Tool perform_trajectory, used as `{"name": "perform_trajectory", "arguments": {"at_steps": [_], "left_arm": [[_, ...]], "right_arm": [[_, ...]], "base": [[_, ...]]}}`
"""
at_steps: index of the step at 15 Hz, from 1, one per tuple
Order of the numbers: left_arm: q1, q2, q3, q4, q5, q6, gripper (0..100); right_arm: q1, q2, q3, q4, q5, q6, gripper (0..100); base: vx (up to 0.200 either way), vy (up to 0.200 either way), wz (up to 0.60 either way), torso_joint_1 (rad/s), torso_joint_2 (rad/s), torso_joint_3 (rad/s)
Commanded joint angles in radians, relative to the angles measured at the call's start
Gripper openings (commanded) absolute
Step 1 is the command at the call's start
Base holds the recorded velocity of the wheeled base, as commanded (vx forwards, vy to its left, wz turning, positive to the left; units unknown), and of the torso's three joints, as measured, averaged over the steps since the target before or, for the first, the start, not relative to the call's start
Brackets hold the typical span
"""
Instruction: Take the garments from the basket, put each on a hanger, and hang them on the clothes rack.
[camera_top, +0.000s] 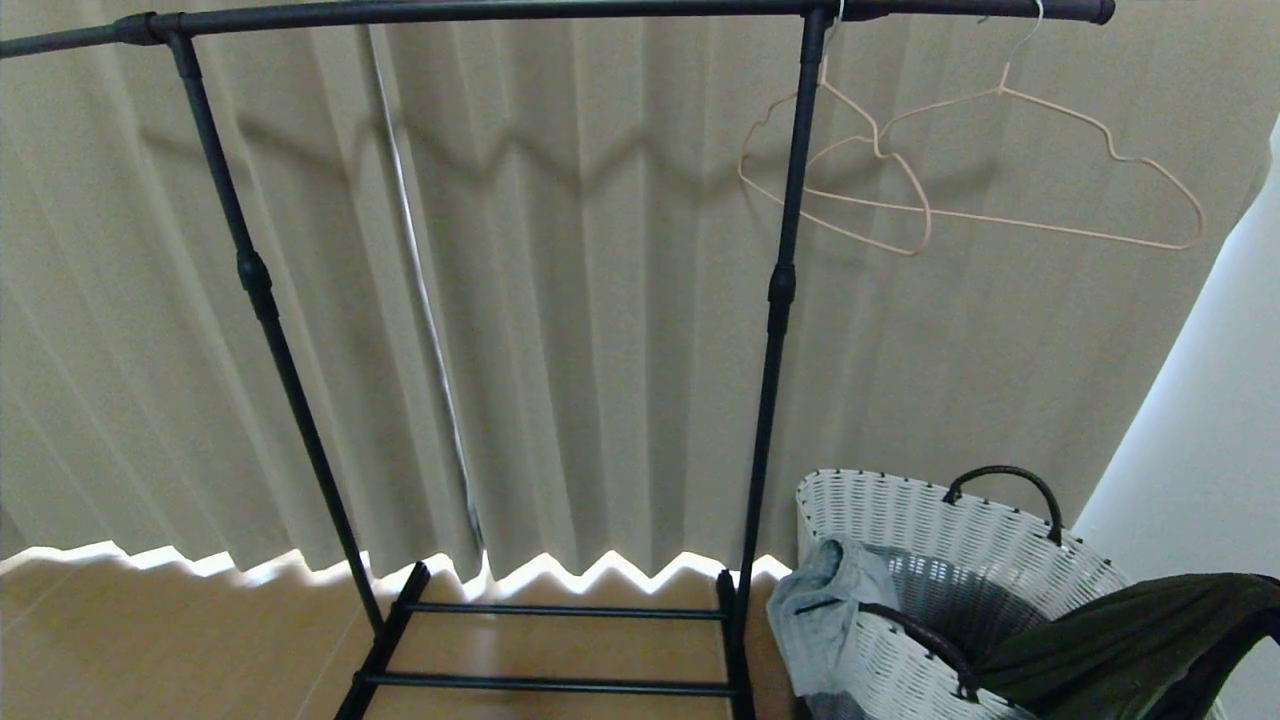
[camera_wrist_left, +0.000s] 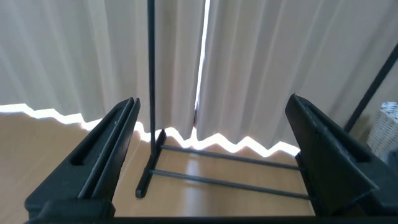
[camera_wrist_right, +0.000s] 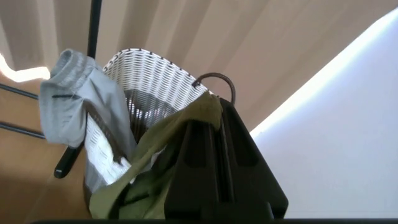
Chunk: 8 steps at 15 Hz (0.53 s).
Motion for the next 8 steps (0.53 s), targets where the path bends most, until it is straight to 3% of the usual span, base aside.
{"name": "perform_trajectory", "arguments": {"at_steps": [1, 8], "left_arm": [[0.000, 0.000, 0.000, 0.000, -0.001, -0.001, 100], [0.000, 0.000, 0.000, 0.000, -0.005, 0.000, 100]], "right_arm": [[0.000, 0.002, 0.000, -0.002, 0.000, -0.001, 0], [0.006, 0.009, 0.007, -0.002, 0.001, -0.001, 0]], "base": [[0.000, 0.000, 0.00, 0.000, 0.00, 0.000], [0.000, 0.000, 0.00, 0.000, 0.00, 0.000]]}}
